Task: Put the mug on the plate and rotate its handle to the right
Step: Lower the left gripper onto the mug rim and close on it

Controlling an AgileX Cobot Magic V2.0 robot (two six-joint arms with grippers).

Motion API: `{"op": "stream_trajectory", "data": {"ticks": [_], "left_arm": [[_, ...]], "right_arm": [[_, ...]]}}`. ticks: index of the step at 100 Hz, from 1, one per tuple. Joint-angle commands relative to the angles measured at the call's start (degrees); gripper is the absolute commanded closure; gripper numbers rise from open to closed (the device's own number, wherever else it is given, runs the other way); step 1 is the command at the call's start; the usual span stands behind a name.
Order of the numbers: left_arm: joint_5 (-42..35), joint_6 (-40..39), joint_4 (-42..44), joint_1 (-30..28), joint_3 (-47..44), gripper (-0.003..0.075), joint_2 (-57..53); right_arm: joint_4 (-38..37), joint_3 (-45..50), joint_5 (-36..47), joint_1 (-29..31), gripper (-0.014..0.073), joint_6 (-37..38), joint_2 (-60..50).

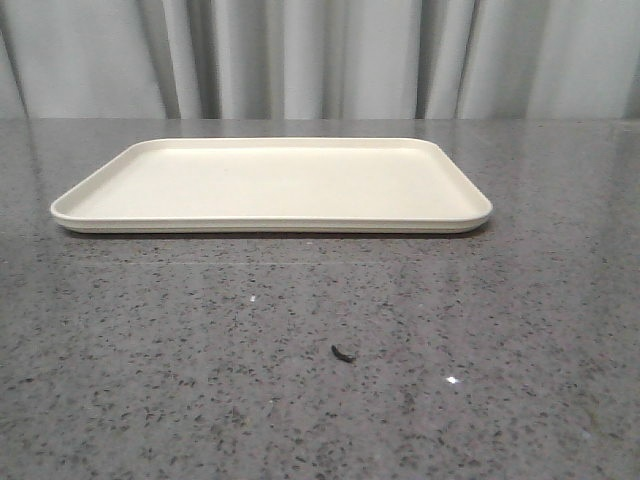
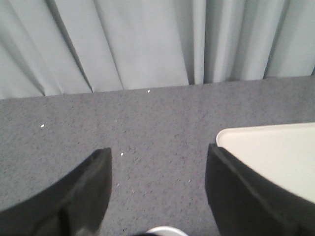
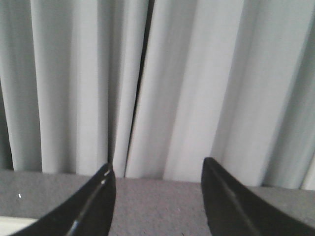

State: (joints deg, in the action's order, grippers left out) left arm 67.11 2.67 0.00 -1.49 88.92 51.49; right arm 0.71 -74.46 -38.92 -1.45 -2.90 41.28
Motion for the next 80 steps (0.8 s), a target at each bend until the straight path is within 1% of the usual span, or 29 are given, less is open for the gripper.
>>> {"op": "stream_trajectory", "data": {"ticks": [1,9,20,36,54,80], "left_arm": [[0.62,0.33,1.94,0.07,2.12,0.0298,1.70],[5.45,0.33,3.12,0.07,2.12,0.0298,3.29],[5.45,0.33,3.42,0.07,1.19,0.0298,4.38],[5.45,0.44,5.14,0.07,-0.36,0.0298,5.52],[5.45,0.44,6.87,0.07,-3.48,0.0298,7.23],[5.45,0.44,6.87,0.07,-14.05,0.0298,7.23]], "right_arm": [[-0.71,-7.34,-3.87,-0.25,0.0188,-3.49,5.06],[-0.37,-11.97,-8.54,-0.82,0.0189,-3.86,8.54],[0.40,-15.80,-14.41,-1.74,0.0192,-5.86,12.45],[1.26,-15.98,-19.47,-2.11,0.0192,-8.78,15.84],[1.26,-15.98,-20.71,-2.11,0.0192,-8.84,18.12],[1.26,-15.90,-20.54,-2.11,0.0192,-8.84,18.55]]}}
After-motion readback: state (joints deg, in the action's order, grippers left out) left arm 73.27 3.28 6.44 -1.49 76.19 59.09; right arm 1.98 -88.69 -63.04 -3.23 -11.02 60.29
